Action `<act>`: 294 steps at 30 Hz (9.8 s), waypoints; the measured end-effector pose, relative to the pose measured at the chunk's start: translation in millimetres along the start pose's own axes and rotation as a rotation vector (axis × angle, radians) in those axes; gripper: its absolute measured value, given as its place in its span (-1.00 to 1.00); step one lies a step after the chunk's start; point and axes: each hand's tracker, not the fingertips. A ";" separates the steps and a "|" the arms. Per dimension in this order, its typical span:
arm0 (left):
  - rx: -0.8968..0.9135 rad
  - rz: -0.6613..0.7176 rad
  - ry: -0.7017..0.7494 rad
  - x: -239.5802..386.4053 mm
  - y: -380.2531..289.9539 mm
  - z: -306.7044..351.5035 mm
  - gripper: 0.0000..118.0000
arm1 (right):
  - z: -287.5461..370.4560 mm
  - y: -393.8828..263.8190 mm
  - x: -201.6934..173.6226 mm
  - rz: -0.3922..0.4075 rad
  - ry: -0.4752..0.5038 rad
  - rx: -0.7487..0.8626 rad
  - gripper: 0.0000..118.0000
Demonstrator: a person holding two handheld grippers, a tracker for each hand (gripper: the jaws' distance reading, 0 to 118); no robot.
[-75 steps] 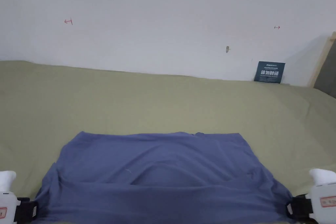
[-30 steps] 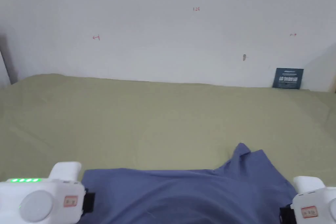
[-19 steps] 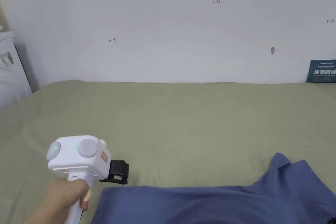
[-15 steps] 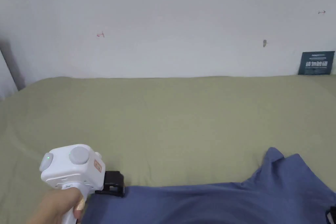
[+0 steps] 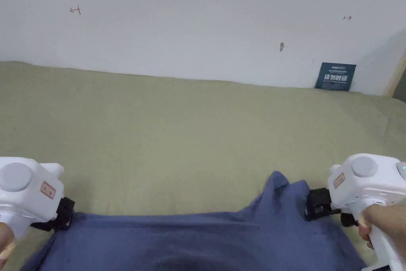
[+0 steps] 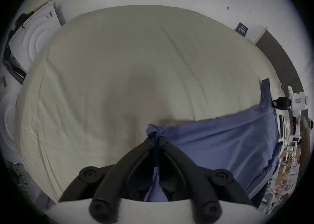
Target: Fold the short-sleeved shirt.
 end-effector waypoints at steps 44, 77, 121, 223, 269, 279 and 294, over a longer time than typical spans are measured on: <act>0.024 0.091 -0.166 -42.7 -255.5 94.6 -0.25 | 122.4 -314.0 47.1 0.023 0.029 -0.007 -0.91; 0.147 0.093 -0.308 -68.0 -232.6 116.0 0.93 | 155.0 -295.9 -42.8 0.107 0.066 0.193 -1.00; 0.079 -0.059 -0.893 151.0 -210.2 75.0 -0.86 | 167.3 -300.0 -10.7 0.031 0.123 0.204 -1.00; 0.162 0.066 -0.778 106.3 -189.1 125.8 -0.75 | 131.2 -284.7 -55.7 0.110 0.200 0.142 -1.00; 0.188 0.247 -0.715 20.7 -230.7 86.1 -1.00 | 115.4 -276.5 -184.1 0.254 0.341 0.063 -1.00; 0.140 0.248 -0.766 -22.1 -234.7 70.1 -0.98 | 73.4 -275.0 -213.2 0.270 0.255 0.023 -1.00; -0.058 0.307 -1.067 22.9 -215.6 -17.7 0.89 | 67.7 -274.2 -195.3 0.200 0.348 0.022 -1.00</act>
